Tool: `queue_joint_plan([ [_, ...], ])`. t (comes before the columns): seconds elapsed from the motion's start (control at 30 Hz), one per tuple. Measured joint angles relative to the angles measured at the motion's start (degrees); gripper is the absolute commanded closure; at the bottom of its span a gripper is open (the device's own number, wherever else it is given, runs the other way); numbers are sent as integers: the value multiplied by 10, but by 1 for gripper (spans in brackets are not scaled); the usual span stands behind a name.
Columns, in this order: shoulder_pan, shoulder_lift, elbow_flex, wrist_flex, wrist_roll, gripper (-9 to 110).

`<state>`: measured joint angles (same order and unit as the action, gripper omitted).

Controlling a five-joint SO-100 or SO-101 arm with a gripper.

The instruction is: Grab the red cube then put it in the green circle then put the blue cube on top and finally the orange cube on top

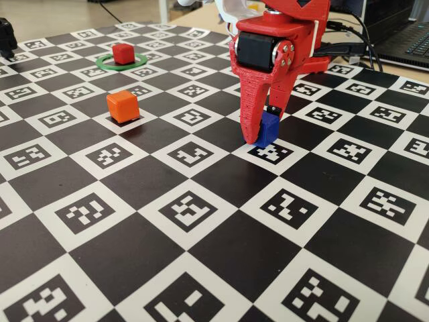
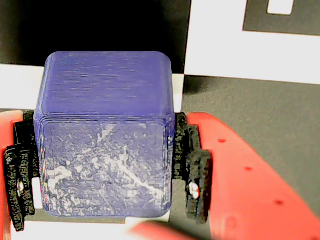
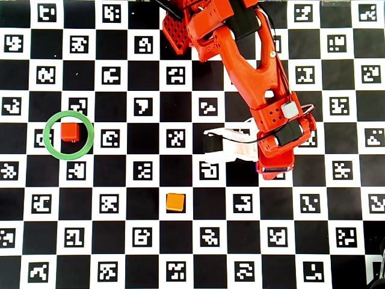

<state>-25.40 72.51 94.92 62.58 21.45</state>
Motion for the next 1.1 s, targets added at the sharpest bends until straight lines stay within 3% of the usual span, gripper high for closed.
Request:
queue_joint_plan([
  [0.3, 0, 0, 0, 8, -24, 92],
  [0.67, 40, 23, -76, 171, -63, 93],
  [0.83, 102, 96, -89, 221, -124, 92],
  [1.1, 287, 117, -104, 312, -267, 92],
])
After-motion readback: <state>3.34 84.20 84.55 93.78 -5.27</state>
